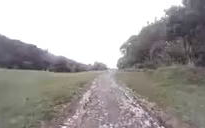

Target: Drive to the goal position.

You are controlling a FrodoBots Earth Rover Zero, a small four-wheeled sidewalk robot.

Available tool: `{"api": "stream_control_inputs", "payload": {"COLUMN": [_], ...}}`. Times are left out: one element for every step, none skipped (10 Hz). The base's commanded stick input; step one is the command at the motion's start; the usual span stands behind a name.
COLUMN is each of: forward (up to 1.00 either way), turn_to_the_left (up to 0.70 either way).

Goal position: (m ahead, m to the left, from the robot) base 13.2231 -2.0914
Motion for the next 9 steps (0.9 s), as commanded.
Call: {"api": "stream_control_inputs", "payload": {"forward": [0.85, 0.85, 0.85, 0.85, 0.85, 0.85, 0.85, 0.85, 0.85], "turn_to_the_left": [0.00, 0.00, 0.00, 0.00, 0.00, 0.00, 0.00, 0.00, 0.00]}}
